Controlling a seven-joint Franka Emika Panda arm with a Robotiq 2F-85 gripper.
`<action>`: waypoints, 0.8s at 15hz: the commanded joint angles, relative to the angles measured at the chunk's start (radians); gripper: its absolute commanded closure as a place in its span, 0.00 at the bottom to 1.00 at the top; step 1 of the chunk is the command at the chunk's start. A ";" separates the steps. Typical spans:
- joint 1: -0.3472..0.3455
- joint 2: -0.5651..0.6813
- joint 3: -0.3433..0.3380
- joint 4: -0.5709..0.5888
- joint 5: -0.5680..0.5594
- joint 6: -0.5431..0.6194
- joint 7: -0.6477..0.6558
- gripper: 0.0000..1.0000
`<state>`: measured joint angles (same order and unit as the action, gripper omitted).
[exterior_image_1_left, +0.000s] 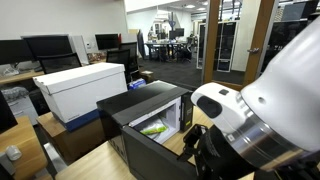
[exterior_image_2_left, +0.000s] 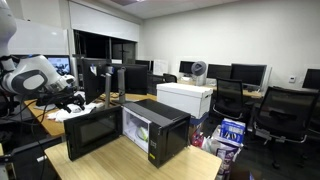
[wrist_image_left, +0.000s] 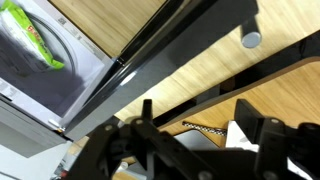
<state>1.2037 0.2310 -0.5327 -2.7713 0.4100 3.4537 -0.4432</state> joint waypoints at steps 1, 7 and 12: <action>0.061 0.012 -0.020 -0.007 0.054 -0.002 -0.052 0.43; 0.063 0.026 -0.041 -0.005 0.037 -0.062 -0.027 0.88; -0.102 0.021 -0.046 -0.001 0.003 -0.175 -0.007 0.97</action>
<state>1.1712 0.2632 -0.5781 -2.7699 0.4331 3.3161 -0.4456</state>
